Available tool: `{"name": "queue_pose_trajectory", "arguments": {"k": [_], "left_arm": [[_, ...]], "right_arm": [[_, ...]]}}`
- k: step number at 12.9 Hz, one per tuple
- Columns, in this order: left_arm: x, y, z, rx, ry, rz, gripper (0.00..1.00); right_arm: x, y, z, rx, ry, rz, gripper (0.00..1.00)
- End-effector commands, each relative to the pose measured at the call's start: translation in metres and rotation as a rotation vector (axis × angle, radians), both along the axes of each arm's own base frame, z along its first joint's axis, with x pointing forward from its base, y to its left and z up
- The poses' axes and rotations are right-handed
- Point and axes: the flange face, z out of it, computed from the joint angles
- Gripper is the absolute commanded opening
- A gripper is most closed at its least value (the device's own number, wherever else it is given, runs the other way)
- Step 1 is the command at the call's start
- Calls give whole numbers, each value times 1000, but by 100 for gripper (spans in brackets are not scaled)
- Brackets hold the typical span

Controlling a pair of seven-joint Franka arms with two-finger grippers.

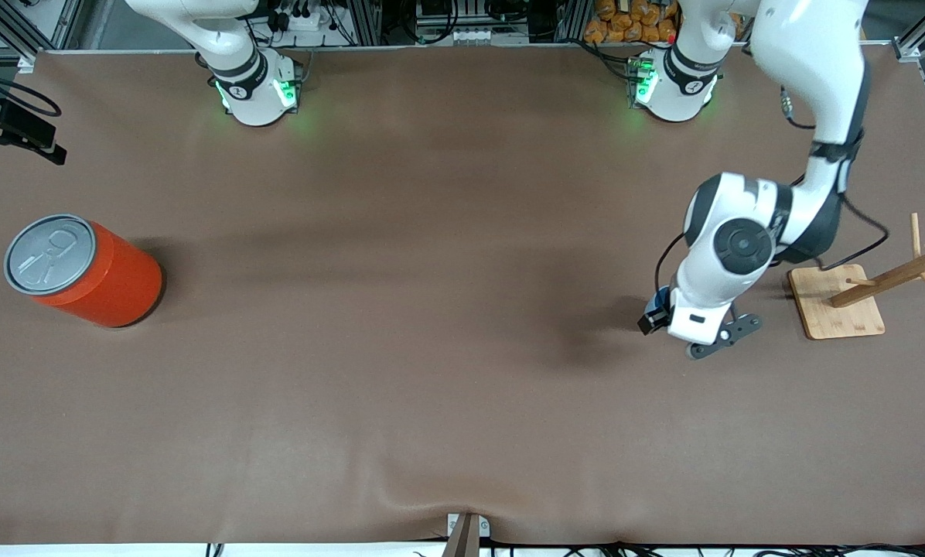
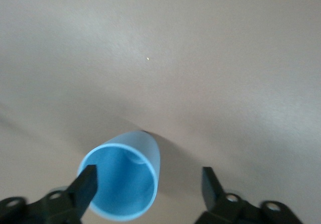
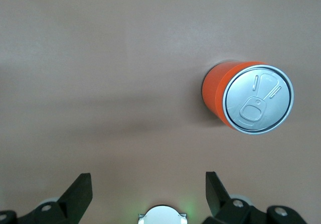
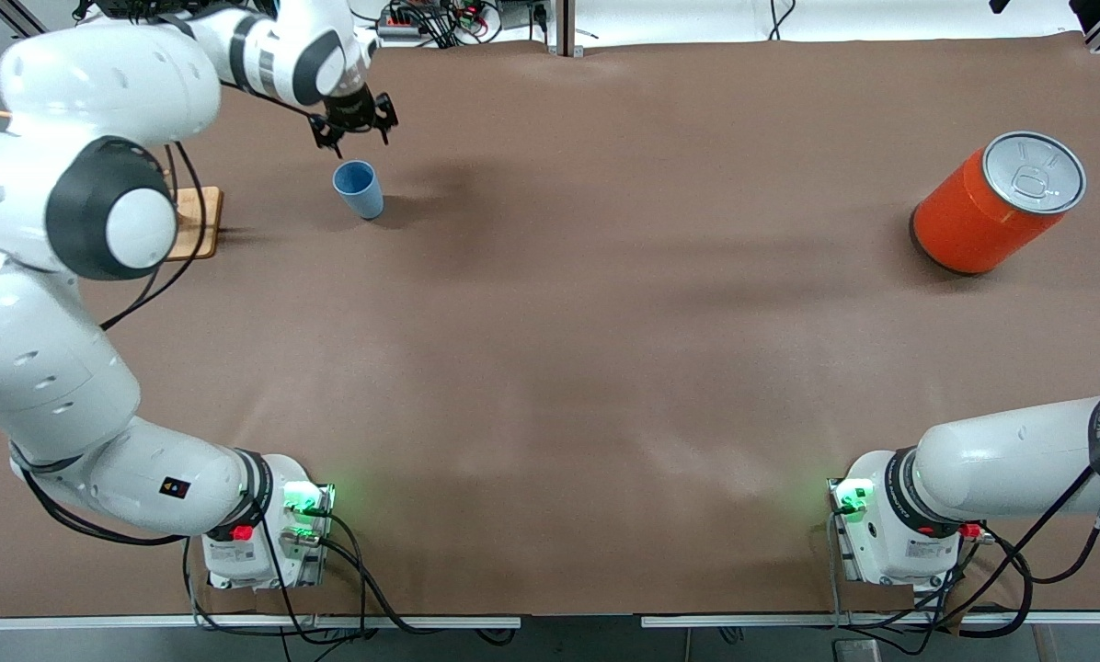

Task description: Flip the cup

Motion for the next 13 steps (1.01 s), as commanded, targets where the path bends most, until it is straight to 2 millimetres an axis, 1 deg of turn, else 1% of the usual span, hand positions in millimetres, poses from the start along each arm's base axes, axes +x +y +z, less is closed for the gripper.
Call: {"name": "queue_pose_trajectory", "arguments": {"k": [1, 3, 4, 5, 7, 8, 10, 11, 13], "left_arm": [[-10, 18, 49, 13, 3, -83, 100], [-23, 23, 73, 26, 63, -208, 100], [-30, 30, 89, 25, 91, -270, 100], [-36, 41, 104, -1, 117, -301, 100], [-44, 70, 139, -54, 171, -376, 100], [-43, 83, 154, -62, 197, -406, 100], [-37, 105, 192, -71, 200, -418, 100], [-37, 110, 205, -71, 200, -407, 100], [-40, 109, 228, -69, 175, -409, 100]], "right_arm": [[1, -1, 5, -13, -3, 1, 100], [1, 0, 5, -13, -1, 2, 100], [1, 0, 5, -12, 0, 3, 100], [1, 0, 5, -12, 0, 3, 100], [1, -1, 5, -12, 0, 1, 100], [1, 0, 5, -13, 0, 2, 100], [0, -1, 5, -11, 2, 3, 100], [0, -1, 5, -13, 2, 2, 100], [0, -2, 5, -11, 2, 1, 100]]}}
